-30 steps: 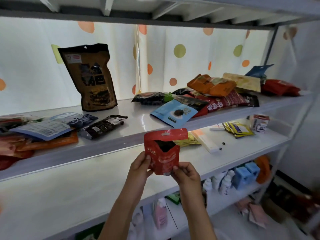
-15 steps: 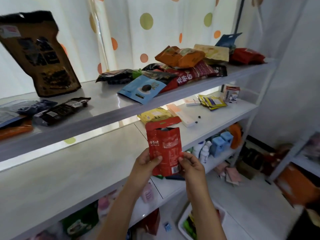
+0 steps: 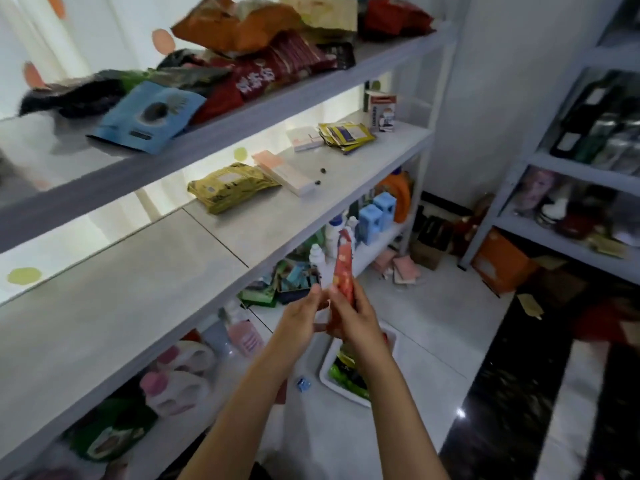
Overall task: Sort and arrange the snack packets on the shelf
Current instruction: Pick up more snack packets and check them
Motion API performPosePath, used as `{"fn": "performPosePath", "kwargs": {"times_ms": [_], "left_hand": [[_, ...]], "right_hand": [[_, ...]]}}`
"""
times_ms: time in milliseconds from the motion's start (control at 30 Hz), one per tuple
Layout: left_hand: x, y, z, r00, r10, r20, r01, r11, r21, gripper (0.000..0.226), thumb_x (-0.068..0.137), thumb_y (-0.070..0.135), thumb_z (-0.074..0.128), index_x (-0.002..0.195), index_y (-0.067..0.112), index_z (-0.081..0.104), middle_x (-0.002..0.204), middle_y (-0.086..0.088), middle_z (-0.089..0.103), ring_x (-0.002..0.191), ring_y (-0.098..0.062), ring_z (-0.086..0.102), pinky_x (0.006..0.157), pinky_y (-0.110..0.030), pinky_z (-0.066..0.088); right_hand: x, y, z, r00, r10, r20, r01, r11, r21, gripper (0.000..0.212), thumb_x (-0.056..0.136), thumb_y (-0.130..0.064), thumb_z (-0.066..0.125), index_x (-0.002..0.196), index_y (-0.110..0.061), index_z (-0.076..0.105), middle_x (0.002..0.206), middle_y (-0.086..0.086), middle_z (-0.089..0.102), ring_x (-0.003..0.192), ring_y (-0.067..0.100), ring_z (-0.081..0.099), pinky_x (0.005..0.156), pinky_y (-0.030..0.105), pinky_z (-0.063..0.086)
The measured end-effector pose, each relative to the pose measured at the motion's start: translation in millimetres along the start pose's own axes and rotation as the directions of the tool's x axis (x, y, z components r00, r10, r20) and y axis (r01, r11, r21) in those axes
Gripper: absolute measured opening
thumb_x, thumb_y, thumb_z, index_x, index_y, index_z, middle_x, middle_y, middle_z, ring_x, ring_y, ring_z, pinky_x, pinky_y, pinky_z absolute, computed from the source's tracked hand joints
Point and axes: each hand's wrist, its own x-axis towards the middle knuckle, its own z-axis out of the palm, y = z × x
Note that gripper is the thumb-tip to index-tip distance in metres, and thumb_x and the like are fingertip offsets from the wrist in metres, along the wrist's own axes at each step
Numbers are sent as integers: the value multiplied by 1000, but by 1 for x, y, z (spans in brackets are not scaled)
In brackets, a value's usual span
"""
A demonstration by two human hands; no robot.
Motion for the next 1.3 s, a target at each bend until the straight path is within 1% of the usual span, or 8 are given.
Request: {"fn": "performPosePath", "kwargs": {"times_ms": [200, 367, 567, 733, 900, 1067, 1233, 1300], "left_hand": [[27, -30, 16, 997, 6, 79, -12, 997, 79, 26, 95, 12, 60, 115, 27, 62, 106, 5, 70, 97, -8, 69, 69, -15, 53], [59, -47, 41, 984, -115, 136, 118, 993, -11, 24, 86, 13, 71, 109, 20, 65, 109, -3, 70, 91, -13, 70, 73, -26, 56], [122, -68, 64, 979, -166, 119, 158, 984, 78, 21, 82, 13, 75, 101, 21, 67, 104, -4, 70, 93, -18, 70, 79, -36, 59], [188, -80, 71, 970, -190, 148, 159, 967, 199, 18, 89, 7, 64, 102, 18, 67, 101, 3, 69, 93, -8, 65, 71, -21, 54], [256, -125, 72, 928, -325, 184, 283, 934, 219, 23, 93, 10, 58, 101, 28, 70, 109, 4, 69, 104, -15, 65, 89, -39, 56], [326, -178, 72, 849, -483, 213, 417, 861, 292, 31, 95, 13, 53, 103, 39, 69, 121, 4, 64, 111, -17, 62, 96, -43, 53], [386, -245, 75, 781, -582, 224, 507, 802, 316, 36, 94, -3, 46, 99, 24, 69, 110, -3, 68, 96, -15, 67, 73, -21, 57], [407, -286, 74, 758, -628, 176, 555, 763, 333, 35, 93, -6, 48, 93, 22, 69, 106, -7, 68, 86, -10, 66, 63, -17, 55]], "right_hand": [[-4, 7, -47, 971, 184, -156, -160, 975, 157, 29, 97, -38, 56, 118, -21, 65, 106, 11, 74, 95, 30, 72, 77, 47, 60], [2, 13, -82, 915, 135, -380, -172, 983, -66, 33, 97, -49, 51, 103, -22, 69, 90, 4, 77, 75, 18, 75, 60, 35, 60], [48, 30, -118, 836, 137, -531, -252, 956, -150, 10, 97, -30, 59, 99, -21, 63, 89, -2, 71, 67, 10, 69, 48, 23, 51], [109, 46, -135, 786, 173, -593, -331, 929, -167, 18, 97, -24, 60, 114, -20, 59, 100, -2, 69, 84, 16, 68, 56, 25, 55], [183, 93, -149, 690, 241, -682, -467, 869, -166, 15, 96, -26, 59, 111, -23, 58, 111, 0, 67, 94, 14, 65, 85, 40, 58], [248, 152, -164, 604, 322, -729, -573, 811, -116, 10, 94, -27, 60, 104, -27, 58, 106, 0, 68, 92, 19, 66, 86, 45, 58], [289, 231, -192, 570, 383, -727, -651, 750, -116, 18, 95, -25, 59, 108, -14, 63, 101, 2, 69, 85, 16, 63, 62, 17, 46], [303, 278, -205, 557, 425, -713, -693, 712, -117, 20, 94, -26, 59, 109, -13, 64, 101, 3, 69, 88, 20, 64, 64, 23, 44]]}}
